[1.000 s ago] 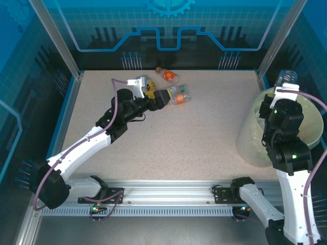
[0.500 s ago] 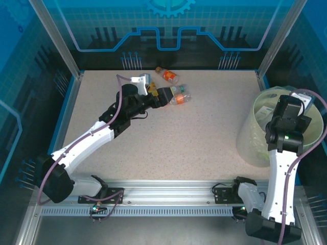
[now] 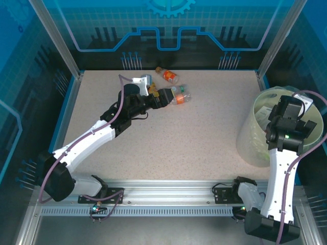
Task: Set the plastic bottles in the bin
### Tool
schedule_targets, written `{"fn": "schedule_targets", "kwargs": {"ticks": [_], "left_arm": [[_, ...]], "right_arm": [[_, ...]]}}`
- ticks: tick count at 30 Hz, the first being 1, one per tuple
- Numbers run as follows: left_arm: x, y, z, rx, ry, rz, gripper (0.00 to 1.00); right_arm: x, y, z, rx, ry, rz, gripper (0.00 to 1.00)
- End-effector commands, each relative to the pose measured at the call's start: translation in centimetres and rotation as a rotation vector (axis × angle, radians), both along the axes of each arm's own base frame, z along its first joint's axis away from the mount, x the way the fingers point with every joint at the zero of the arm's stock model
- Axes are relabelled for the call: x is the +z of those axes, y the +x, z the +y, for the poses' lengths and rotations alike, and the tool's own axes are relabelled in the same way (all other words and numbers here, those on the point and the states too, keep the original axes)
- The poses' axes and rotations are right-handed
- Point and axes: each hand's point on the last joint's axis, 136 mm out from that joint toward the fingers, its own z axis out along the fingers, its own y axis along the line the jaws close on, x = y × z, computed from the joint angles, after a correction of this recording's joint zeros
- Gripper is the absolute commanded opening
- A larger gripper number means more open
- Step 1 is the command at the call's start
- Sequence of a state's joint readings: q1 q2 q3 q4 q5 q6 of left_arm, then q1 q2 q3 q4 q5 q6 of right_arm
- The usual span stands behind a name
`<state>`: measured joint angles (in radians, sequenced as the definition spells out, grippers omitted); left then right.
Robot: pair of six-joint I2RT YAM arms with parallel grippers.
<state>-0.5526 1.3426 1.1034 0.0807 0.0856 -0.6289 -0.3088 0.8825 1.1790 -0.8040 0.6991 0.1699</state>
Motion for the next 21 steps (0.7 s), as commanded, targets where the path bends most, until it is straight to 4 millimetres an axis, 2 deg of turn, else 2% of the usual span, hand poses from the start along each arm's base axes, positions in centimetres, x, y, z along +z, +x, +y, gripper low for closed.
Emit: {"fn": "schedule_targets", "kwargs": {"ticks": [1,4,7,13,17,21], "left_arm": [[0.4,0.4,0.2,0.014,-0.008,0.002,0.99],[0.1,0.5,0.4,0.020,-0.005,0.009,0.99],[-0.3,0.5,0.6,0.027,-0.004,0.021,0.99],[-1.6,0.8,1.9,0.073,-0.002,0.060,0.99],[-3.2,1.3,3.6,0.139,-0.035,0.122,0.99],[-5.0,1.7,5.9,0.236,-0.060,0.196,0.99]], "right_arm": [[0.6,0.2,0.2,0.004,0.032,-0.049,0.95],[-0.3,1.1,0.8,0.047,0.079,-0.041,1.00],[-0.8,2.2,2.0,0.110,0.147,-0.052,1.00],[1.3,3.4,5.5,0.262,0.230,-0.165,1.00],[3.6,4.9,9.9,0.464,0.285,-0.258,1.00],[6.0,7.0,16.5,0.767,0.348,-0.334,1.00]]}}
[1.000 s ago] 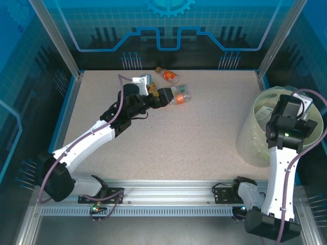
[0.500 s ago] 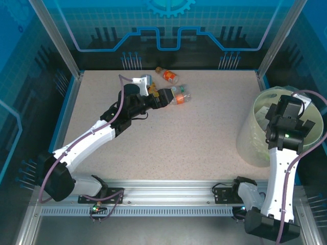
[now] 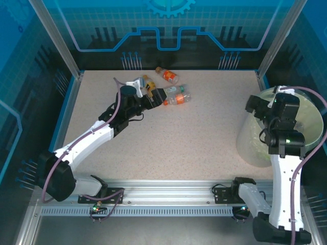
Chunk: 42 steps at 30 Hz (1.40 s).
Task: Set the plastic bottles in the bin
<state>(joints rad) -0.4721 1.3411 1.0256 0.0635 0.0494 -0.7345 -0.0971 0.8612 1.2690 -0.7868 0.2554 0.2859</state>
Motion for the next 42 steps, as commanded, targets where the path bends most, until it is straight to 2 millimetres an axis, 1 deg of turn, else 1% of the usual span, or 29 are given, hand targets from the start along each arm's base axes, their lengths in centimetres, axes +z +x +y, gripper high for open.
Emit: {"fn": "schedule_targets", "kwargs": {"ticks": [1,3,4,6,7,10,12,15,16,19,21,23,27,29,32,35,38,39,40,42], "left_arm": [[-1.4,0.1,2.6,0.116,-0.035,0.075,0.99],[-2.4,0.0,3.9,0.172,-0.036,0.115,0.99],[-2.8,0.0,4.4,0.187,-0.033,0.131,0.99],[-3.8,-0.2,5.2,0.211,-0.029,0.166,0.99],[-4.1,-0.4,5.5,0.218,-0.027,0.181,0.99],[-5.1,-0.7,6.3,0.237,-0.008,0.222,0.99],[-5.6,-1.0,6.5,0.244,0.008,0.245,0.99],[-6.3,-1.3,6.9,0.257,0.034,0.276,0.99],[-6.6,-1.3,7.1,0.263,0.041,0.286,0.99],[-7.2,-1.5,7.2,0.264,0.056,0.308,0.99],[-7.6,-1.6,7.2,0.263,0.064,0.323,0.99],[-8.0,-1.6,7.3,0.265,0.074,0.339,0.99],[-8.6,-1.9,7.7,0.275,0.092,0.355,0.99],[-8.8,-2.0,8.1,0.284,0.100,0.360,0.99],[-9.3,-2.2,8.5,0.294,0.106,0.367,0.99],[-9.7,-2.4,9.0,0.304,0.113,0.376,0.99],[-10.1,-2.6,9.5,0.318,0.125,0.384,0.99],[-10.2,-2.7,9.7,0.322,0.130,0.385,0.99],[-10.4,-2.7,9.9,0.326,0.135,0.388,0.99],[-10.5,-2.7,10.1,0.334,0.137,0.390,0.99]], "right_arm": [[3.4,1.7,6.3,0.283,0.078,-0.134,1.00],[4.2,2.6,9.7,0.422,0.091,-0.164,1.00],[4.3,3.0,11.0,0.475,0.096,-0.168,1.00],[4.1,4.0,14.3,0.604,0.090,-0.157,1.00],[3.8,4.4,15.5,0.647,0.084,-0.148,1.00],[2.2,6.3,19.0,0.751,0.058,-0.103,1.00],[0.7,8.0,20.6,0.780,0.058,-0.065,1.00],[-2.6,10.8,23.1,0.843,0.051,0.020,1.00],[-4.1,12.0,23.5,0.840,0.044,0.065,1.00],[-7.8,14.9,24.9,0.860,0.004,0.170,1.00],[-10.2,16.5,25.9,0.929,-0.062,0.213,1.00],[-12.6,18.3,26.6,0.994,-0.160,0.255,1.00],[-16.5,20.8,27.7,1.137,-0.346,0.301,1.00],[-18.7,22.0,28.3,1.211,-0.421,0.321,1.00],[-21.6,23.3,29.3,1.302,-0.495,0.353,1.00],[-23.8,24.7,30.0,1.355,-0.550,0.373,0.98],[-26.1,25.6,30.5,1.382,-0.614,0.422,0.98],[-26.2,25.6,30.8,1.391,-0.635,0.431,0.98],[-28.0,25.4,31.0,1.416,-0.645,0.473,0.98],[-29.5,25.2,31.3,1.438,-0.665,0.508,0.98]]}}
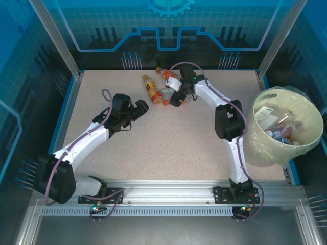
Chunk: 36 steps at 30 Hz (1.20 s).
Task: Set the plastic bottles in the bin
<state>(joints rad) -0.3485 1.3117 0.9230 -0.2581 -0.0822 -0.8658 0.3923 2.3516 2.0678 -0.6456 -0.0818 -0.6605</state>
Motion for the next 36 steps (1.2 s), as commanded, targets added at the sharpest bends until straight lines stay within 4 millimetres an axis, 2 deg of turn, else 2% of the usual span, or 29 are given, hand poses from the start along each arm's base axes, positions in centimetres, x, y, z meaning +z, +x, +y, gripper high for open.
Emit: {"fn": "schedule_targets", "kwargs": {"ticks": [1,7,16,18,21,24,29,36], "left_arm": [[-0.2,-0.5,1.3,0.030,0.026,0.005,0.99],[-0.6,-0.3,1.3,0.028,0.032,0.015,0.99],[-1.3,0.1,0.9,0.022,0.023,0.034,0.99],[-1.3,0.3,0.8,0.021,0.016,0.036,0.99],[-1.4,0.4,0.5,0.014,0.006,0.042,0.99],[-1.5,0.5,0.3,0.008,-0.001,0.045,0.99],[-1.3,0.8,-0.7,-0.034,-0.032,0.034,0.99],[-0.9,1.4,-3.1,-0.129,-0.116,0.022,0.99]], "right_arm": [[-2.9,-1.7,0.9,0.107,-0.108,0.058,0.97],[-5.8,-3.6,0.5,0.138,-0.186,0.135,0.94],[-6.9,-5.5,-1.3,0.137,-0.240,0.148,0.90],[-7.0,-5.6,-1.4,0.130,-0.240,0.149,0.88],[-6.9,-5.7,-1.5,0.108,-0.240,0.148,0.74],[-6.1,-5.8,-1.5,0.088,-0.220,0.124,0.67],[-2.8,-6.3,-1.4,0.038,-0.155,0.085,0.57],[1.3,-7.9,-1.8,-0.054,-0.047,0.021,0.50]]}}
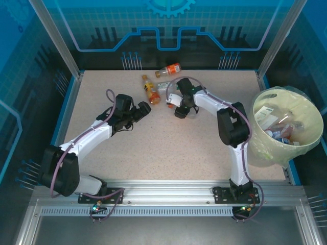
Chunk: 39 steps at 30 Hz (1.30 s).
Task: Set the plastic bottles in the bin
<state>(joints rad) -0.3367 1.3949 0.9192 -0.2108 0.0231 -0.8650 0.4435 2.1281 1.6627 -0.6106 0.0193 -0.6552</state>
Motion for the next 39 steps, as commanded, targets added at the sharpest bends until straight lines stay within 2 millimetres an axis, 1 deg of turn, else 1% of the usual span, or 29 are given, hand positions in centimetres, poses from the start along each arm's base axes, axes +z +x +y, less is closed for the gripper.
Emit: {"fn": "schedule_targets", "kwargs": {"ticks": [1,5,10,15,20,24,27,31,35,39], "left_arm": [[1.5,1.0,-1.9,-0.076,-0.078,-0.043,0.99],[2.3,1.1,-3.1,-0.122,-0.105,-0.078,0.99],[4.1,0.9,-5.0,-0.192,-0.111,-0.145,0.99],[6.5,0.3,-7.5,-0.283,-0.107,-0.235,0.99],[9.6,-0.7,-9.9,-0.381,-0.115,-0.357,0.99],[11.7,-1.6,-11.5,-0.448,-0.130,-0.442,0.99],[12.8,-2.1,-12.3,-0.483,-0.142,-0.490,0.99],[13.4,-2.2,-12.6,-0.486,-0.153,-0.517,0.99],[13.2,-1.9,-12.6,-0.474,-0.154,-0.514,0.99],[13.0,-1.5,-12.8,-0.468,-0.158,-0.503,0.99]], "right_arm": [[4.8,-0.2,0.6,-0.066,0.110,-0.093,0.49],[7.5,-2.0,0.5,-0.108,0.189,-0.150,0.45],[10.8,-3.8,-0.2,-0.191,0.298,-0.212,0.40],[14.6,-6.0,-1.0,-0.265,0.421,-0.267,0.38],[17.7,-8.2,-1.8,-0.308,0.522,-0.294,0.37],[19.9,-9.7,-2.5,-0.328,0.568,-0.317,0.36],[22.1,-10.6,-3.3,-0.351,0.601,-0.348,0.36],[25.3,-11.6,-5.0,-0.412,0.650,-0.398,0.35],[28.2,-12.4,-6.8,-0.468,0.699,-0.444,0.35],[31.0,-13.2,-9.4,-0.541,0.739,-0.505,0.35]]}}
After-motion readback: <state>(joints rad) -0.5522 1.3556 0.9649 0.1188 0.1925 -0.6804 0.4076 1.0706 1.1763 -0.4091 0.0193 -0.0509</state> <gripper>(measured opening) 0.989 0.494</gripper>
